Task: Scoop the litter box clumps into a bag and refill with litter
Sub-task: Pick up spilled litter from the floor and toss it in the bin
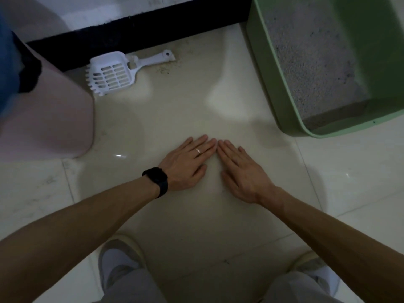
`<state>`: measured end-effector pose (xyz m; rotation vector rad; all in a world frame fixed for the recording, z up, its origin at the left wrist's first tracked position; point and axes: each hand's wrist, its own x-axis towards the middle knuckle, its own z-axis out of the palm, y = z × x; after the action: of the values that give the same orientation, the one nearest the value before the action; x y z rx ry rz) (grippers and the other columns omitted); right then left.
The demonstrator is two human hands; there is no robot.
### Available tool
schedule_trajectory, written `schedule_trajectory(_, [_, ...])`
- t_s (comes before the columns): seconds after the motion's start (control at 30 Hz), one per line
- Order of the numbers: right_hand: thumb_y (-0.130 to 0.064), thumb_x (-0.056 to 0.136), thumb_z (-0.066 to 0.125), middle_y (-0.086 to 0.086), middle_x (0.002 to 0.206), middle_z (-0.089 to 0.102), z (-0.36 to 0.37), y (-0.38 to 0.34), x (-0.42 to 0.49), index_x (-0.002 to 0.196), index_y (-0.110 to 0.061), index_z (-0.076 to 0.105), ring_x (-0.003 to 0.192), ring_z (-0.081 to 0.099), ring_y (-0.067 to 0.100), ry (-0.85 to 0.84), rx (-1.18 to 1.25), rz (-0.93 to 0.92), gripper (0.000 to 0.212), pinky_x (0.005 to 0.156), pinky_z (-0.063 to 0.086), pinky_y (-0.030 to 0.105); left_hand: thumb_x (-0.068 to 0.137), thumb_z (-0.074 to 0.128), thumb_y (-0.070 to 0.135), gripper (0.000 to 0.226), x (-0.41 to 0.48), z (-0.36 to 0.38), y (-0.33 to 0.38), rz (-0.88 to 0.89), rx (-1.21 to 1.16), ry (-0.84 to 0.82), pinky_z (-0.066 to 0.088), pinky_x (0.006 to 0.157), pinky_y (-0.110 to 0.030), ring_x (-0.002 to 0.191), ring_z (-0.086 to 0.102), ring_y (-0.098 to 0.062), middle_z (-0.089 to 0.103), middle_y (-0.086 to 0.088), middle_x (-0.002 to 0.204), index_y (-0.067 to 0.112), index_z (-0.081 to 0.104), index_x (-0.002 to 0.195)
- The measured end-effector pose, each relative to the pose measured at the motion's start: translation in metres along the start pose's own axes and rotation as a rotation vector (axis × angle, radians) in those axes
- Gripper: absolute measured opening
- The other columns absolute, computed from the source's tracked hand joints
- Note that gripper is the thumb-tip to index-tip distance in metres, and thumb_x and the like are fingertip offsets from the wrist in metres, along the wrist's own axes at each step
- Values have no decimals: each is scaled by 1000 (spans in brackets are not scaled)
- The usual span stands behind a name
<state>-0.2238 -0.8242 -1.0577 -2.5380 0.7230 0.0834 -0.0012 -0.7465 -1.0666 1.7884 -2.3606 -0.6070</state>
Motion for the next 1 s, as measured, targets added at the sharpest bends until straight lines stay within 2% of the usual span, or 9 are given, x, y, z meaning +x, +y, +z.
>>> schedule_trajectory(0.1, [-25, 95, 52, 12, 157, 34, -1, 1, -2, 149, -4, 37, 147, 28, 24, 123, 88, 5, 60, 119, 28, 39, 98, 44, 34, 53, -1, 4, 1, 11, -37, 81, 31, 116, -44, 141, 36, -26, 42, -6, 152, 11, 45, 146])
schedule_trajectory(0.2, [-36, 89, 65, 14, 144, 48, -8, 9, 3, 143, -6, 48, 131, 45, 28, 240, 77, 92, 64, 111, 38, 37, 95, 56, 35, 51, 3, -1, -2, -68, -99, 189, 45, 101, -41, 123, 51, -29, 54, -9, 137, 13, 51, 140])
schedule_trajectory(0.3, [-50, 85, 66, 12, 134, 52, -12, 17, 6, 139, -14, 54, 120, 48, 27, 227, -3, 146, 66, 100, 44, 41, 89, 67, 41, 52, 9, -5, -8, -167, -113, 218, 50, 88, -40, 110, 53, -28, 59, -8, 124, 15, 59, 134])
schedule_trajectory(0.37, [-53, 85, 67, 11, 127, 55, -11, 20, 7, 133, -17, 61, 111, 51, 27, 261, -11, 147, 60, 94, 47, 41, 84, 72, 44, 47, 12, -7, -10, -199, -138, 223, 47, 84, -37, 104, 51, -26, 61, -5, 117, 20, 67, 125])
schedule_trajectory(0.5, [-50, 87, 66, 8, 116, 58, -7, 16, 15, 123, -19, 69, 101, 51, 25, 342, 38, 188, 48, 87, 48, 33, 80, 73, 47, 38, 18, -16, -7, -273, -206, 160, 43, 84, -34, 101, 49, -24, 61, 2, 115, 31, 73, 115])
schedule_trajectory(0.63, [-39, 88, 70, 6, 103, 61, 0, 5, 22, 114, -20, 74, 92, 53, 24, 417, 105, 183, 32, 78, 49, 32, 77, 76, 47, 37, 19, -15, -3, -323, -265, 197, 46, 83, -36, 97, 48, -20, 61, 4, 112, 31, 75, 110])
schedule_trajectory(0.77, [-33, 89, 72, 4, 96, 65, 3, 2, 24, 108, -18, 77, 87, 56, 23, 464, 117, 183, 25, 77, 45, 25, 77, 78, 44, 36, 20, -10, 0, -321, -244, 226, 50, 81, -40, 96, 51, -26, 62, 0, 109, 26, 76, 107])
schedule_trajectory(0.87, [-34, 89, 72, 6, 101, 63, 5, 5, 21, 115, -16, 74, 93, 56, 22, 422, 110, 188, 32, 82, 46, 24, 77, 77, 45, 38, 20, -7, 2, -337, -250, 243, 51, 83, -43, 98, 50, -26, 61, 1, 108, 25, 75, 110])
schedule_trajectory(1.0, [-36, 88, 72, 6, 103, 62, 5, 9, 18, 115, -14, 73, 94, 56, 21, 422, 131, 198, 34, 84, 44, 22, 77, 76, 50, 40, 23, -6, 3, -342, -235, 266, 50, 80, -39, 97, 50, -23, 60, 3, 106, 29, 74, 112])
